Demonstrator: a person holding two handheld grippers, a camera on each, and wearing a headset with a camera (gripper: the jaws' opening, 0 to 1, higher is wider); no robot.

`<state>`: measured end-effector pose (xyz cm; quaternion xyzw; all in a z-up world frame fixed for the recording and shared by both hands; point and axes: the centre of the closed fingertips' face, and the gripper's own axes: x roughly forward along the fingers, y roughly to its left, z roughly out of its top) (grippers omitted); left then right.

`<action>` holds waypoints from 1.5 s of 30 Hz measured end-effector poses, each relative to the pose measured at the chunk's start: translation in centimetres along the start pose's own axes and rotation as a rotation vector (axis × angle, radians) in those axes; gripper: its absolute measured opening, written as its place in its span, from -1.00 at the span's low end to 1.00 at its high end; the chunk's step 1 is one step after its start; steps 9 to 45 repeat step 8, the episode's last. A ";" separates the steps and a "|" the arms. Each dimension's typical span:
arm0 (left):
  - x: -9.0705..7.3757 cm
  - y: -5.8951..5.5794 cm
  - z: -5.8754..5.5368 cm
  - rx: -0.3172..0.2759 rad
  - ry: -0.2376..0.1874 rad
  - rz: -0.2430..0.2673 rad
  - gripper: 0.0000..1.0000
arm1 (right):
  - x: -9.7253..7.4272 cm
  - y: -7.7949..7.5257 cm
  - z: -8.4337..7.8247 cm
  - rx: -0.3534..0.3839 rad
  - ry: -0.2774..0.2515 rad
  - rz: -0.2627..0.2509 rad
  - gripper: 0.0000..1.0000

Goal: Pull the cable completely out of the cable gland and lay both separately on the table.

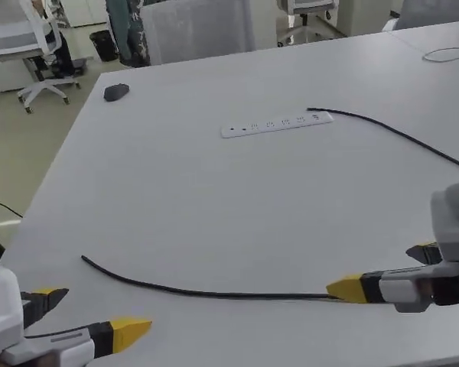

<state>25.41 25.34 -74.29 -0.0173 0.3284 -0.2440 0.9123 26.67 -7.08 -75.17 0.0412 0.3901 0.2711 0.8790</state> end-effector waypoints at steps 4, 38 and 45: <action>-0.1 0.5 -0.1 -0.004 0.016 0.041 0.99 | 0.0 0.5 0.8 -0.017 -0.031 0.023 0.99; -0.2 -0.3 0.4 -0.047 -0.005 0.011 0.99 | 0.0 0.5 1.0 -0.017 -0.034 0.034 0.99; -0.2 -0.3 0.4 -0.047 -0.005 0.011 0.99 | 0.0 0.5 1.0 -0.017 -0.034 0.034 0.99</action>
